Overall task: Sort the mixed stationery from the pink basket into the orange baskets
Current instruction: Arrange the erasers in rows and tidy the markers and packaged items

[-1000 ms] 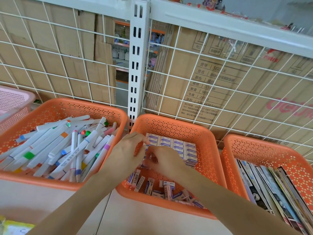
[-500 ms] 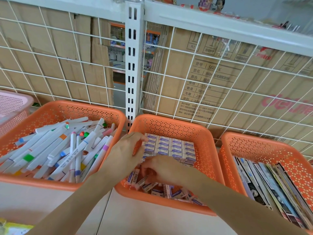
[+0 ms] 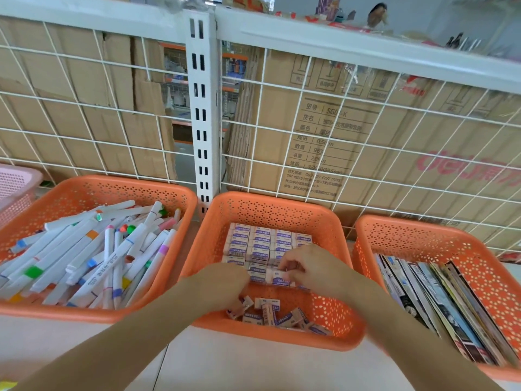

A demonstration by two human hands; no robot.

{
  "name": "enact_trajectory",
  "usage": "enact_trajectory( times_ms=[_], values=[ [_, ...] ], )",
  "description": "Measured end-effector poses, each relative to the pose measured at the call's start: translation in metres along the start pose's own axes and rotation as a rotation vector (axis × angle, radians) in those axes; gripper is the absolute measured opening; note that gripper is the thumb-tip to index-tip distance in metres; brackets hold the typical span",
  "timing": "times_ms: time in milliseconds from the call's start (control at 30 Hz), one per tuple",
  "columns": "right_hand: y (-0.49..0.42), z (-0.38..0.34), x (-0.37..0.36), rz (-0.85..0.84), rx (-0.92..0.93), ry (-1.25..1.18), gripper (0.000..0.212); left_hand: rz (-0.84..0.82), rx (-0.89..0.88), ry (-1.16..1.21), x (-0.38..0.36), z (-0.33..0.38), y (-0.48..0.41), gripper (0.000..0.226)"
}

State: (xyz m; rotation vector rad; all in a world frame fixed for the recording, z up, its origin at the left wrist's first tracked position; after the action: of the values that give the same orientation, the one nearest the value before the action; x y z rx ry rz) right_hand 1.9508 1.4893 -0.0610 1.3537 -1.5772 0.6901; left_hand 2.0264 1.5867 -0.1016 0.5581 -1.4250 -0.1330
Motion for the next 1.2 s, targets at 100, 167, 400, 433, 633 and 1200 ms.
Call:
enact_trajectory(
  times_ms=[100,167,400,433,633,1200],
  values=[
    [0.004,0.002,0.001,0.025,-0.005,-0.010,0.014,0.001,-0.015,-0.035,-0.003,0.004,-0.005,0.031],
    [0.006,0.002,0.001,0.042,-0.002,-0.012,0.014,-0.010,-0.026,-0.020,-0.007,0.004,-0.007,0.029],
    [0.008,0.006,0.001,0.099,-0.060,-0.079,0.010,0.063,-0.056,0.181,-0.004,0.004,-0.007,0.023],
    [0.009,0.008,0.001,0.106,-0.085,-0.118,0.007,0.103,-0.058,0.244,0.000,0.001,-0.006,0.019],
    [0.012,0.001,0.001,0.161,-0.167,-0.581,0.009,0.323,-0.017,1.074,0.027,-0.020,0.003,0.020],
    [0.007,-0.031,0.017,0.387,0.025,-0.041,0.041,0.333,0.098,1.600,0.028,-0.020,0.009,0.014]
  ],
)
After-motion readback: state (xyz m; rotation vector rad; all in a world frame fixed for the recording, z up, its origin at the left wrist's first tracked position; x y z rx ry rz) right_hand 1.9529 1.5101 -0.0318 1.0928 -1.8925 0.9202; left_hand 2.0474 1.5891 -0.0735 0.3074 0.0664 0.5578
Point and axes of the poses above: each hand's wrist, its own y-axis away from the middle knuckle, its own x-axis out of the back of the hand, z = x × y, the point moved 7 cm from there along -y, towards the middle knuckle, and after that the axes turned 2 degrees about -y, right-handed, at the moved point
